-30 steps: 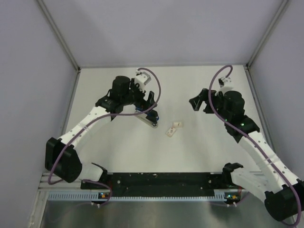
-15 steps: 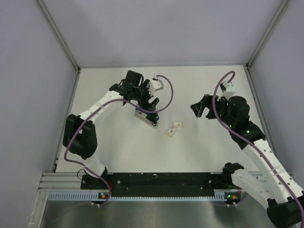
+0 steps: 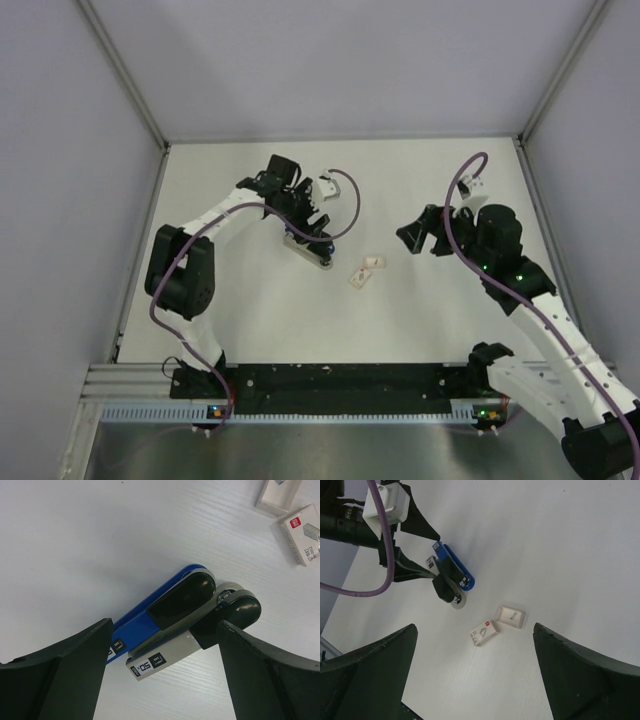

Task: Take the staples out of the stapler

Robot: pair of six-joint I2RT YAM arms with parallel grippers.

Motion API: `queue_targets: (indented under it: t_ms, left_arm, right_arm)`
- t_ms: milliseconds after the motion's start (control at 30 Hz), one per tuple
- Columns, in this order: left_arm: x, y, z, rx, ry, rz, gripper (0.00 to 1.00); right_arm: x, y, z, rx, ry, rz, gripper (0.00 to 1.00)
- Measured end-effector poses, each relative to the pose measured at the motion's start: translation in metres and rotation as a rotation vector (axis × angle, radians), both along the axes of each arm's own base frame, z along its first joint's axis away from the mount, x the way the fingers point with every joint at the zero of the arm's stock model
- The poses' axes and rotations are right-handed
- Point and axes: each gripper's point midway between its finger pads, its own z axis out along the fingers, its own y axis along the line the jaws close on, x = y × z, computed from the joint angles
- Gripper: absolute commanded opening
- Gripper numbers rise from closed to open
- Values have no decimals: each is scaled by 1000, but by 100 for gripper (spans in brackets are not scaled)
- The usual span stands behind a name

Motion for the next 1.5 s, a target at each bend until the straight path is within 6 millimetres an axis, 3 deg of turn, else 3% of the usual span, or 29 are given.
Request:
queue_targets:
  t_ms: [200,500,833,1200,1500]
  left_arm:
    - [2,-1,-19,17,30,-2,89]
    - [11,-3,-20,13,-11,-6,88]
    - [13,-5,-42,38,13,-18,86]
    - [16,-11,-57,69,21,-24,74]
    - [17,-18,-57,88,-4,-27,55]
  right_arm:
    - [-1,1,-3,0,8,7,99]
    - [-3,4,-7,4,18,25,99]
    - [-4,6,-7,9,17,38,99]
    - [-4,7,-5,14,11,44,99]
    - [-3,8,-9,14,21,45,98]
